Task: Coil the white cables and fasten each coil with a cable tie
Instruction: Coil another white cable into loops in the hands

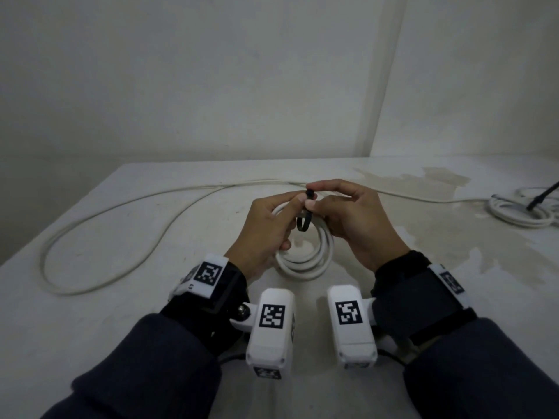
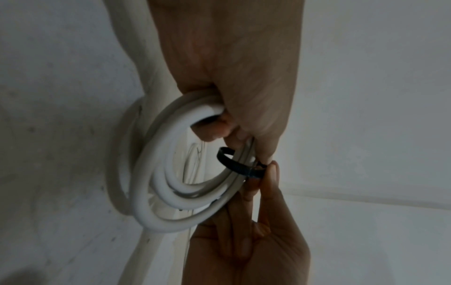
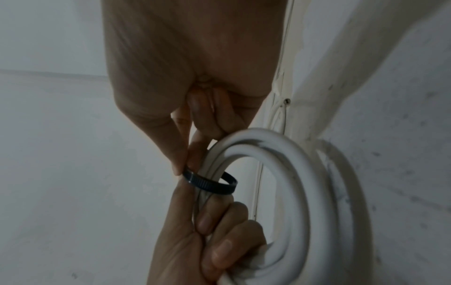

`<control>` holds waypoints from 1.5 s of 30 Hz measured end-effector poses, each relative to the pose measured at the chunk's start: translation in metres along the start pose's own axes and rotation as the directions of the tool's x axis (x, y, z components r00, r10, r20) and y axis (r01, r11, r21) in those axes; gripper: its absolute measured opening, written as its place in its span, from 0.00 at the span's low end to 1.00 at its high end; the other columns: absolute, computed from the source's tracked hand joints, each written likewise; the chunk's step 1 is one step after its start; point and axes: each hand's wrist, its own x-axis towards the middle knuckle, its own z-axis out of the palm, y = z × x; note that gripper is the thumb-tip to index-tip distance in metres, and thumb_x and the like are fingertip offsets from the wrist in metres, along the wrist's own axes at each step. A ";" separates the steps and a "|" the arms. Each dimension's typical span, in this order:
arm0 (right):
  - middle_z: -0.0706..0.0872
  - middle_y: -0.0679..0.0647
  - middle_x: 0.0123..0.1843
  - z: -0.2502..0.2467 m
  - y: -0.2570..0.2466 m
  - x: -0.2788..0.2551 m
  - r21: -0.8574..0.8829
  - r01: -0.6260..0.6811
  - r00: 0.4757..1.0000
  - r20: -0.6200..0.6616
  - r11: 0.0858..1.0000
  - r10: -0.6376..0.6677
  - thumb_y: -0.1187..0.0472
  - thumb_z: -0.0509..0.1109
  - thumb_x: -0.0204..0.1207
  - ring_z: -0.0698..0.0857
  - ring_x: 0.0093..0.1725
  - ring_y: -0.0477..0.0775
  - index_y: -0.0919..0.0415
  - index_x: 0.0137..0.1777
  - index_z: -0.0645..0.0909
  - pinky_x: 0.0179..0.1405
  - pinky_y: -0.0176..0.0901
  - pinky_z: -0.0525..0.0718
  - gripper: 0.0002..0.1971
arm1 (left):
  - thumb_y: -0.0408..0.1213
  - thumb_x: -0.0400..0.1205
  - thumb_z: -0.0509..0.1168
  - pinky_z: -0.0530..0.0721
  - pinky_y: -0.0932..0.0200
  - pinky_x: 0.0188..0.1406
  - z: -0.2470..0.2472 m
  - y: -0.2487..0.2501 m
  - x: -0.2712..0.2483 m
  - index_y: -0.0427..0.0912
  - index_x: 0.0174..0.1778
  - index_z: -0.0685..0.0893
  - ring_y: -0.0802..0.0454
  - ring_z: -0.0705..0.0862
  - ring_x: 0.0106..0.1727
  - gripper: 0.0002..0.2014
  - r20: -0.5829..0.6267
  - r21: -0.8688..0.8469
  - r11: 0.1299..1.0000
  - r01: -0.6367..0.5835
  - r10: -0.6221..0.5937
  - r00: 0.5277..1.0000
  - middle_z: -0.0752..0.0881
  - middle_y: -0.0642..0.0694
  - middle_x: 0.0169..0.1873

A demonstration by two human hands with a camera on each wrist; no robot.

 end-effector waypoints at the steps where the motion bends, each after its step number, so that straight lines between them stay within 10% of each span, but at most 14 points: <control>1: 0.85 0.65 0.33 0.000 0.000 0.000 0.001 0.008 1.000 -0.008 1.000 -0.008 0.73 0.76 0.69 0.85 0.37 0.59 0.59 0.46 0.88 0.39 0.44 0.81 0.10 | 0.40 0.86 0.61 0.65 0.68 0.17 0.000 0.000 0.000 0.40 0.57 0.88 0.61 0.63 0.19 0.13 0.000 -0.002 1.000 0.001 -0.001 1.000 0.66 0.56 0.16; 6: 0.81 0.86 0.50 0.000 0.000 0.001 0.022 0.026 0.999 -0.034 0.999 -0.026 0.72 0.77 0.68 0.81 0.42 0.64 0.60 0.43 0.90 0.46 0.53 0.78 0.07 | 0.39 0.86 0.60 0.65 0.68 0.16 0.000 0.001 0.000 0.38 0.60 0.87 0.62 0.63 0.18 0.14 0.022 0.005 1.000 -0.005 0.004 1.000 0.67 0.58 0.16; 15: 0.85 0.43 0.23 -0.004 0.003 0.003 -0.174 0.250 0.967 -0.001 0.952 -0.254 0.73 0.75 0.72 0.83 0.26 0.39 0.65 0.46 0.88 0.33 0.29 0.80 0.05 | 0.40 0.86 0.60 0.64 0.67 0.17 0.000 0.002 -0.002 0.38 0.58 0.87 0.59 0.61 0.20 0.14 0.034 -0.052 0.997 0.052 -0.051 0.998 0.65 0.56 0.17; 28: 0.89 0.54 0.40 -0.013 0.008 0.009 -0.024 -0.028 0.990 -0.141 0.999 0.024 0.66 0.76 0.72 0.83 0.42 0.49 0.62 0.37 0.89 0.37 0.36 0.75 0.03 | 0.44 0.86 0.60 0.61 0.67 0.16 0.008 0.003 -0.006 0.35 0.56 0.87 0.59 0.58 0.20 0.17 0.119 -0.049 0.985 0.167 -0.160 0.980 0.61 0.57 0.18; 36: 0.87 0.57 0.30 -0.021 0.006 0.011 0.087 0.049 0.898 -0.440 0.995 -0.006 0.70 0.74 0.73 0.86 0.28 0.47 0.64 0.33 0.86 0.25 0.28 0.78 0.08 | 0.45 0.85 0.61 0.60 0.68 0.14 0.024 0.005 -0.009 0.43 0.44 0.85 0.59 0.60 0.18 0.12 0.181 0.029 0.948 0.316 -0.316 0.931 0.63 0.55 0.19; 45: 0.83 0.55 0.30 -0.007 -0.001 0.000 0.124 0.058 0.997 -0.067 0.991 -0.050 0.72 0.71 0.75 0.80 0.26 0.40 0.70 0.34 0.82 0.23 0.25 0.73 0.08 | 0.48 0.84 0.63 0.64 0.67 0.14 0.019 -0.005 0.009 0.39 0.45 0.87 0.56 0.64 0.17 0.16 -0.048 -0.028 0.940 0.340 -0.341 0.939 0.70 0.48 0.24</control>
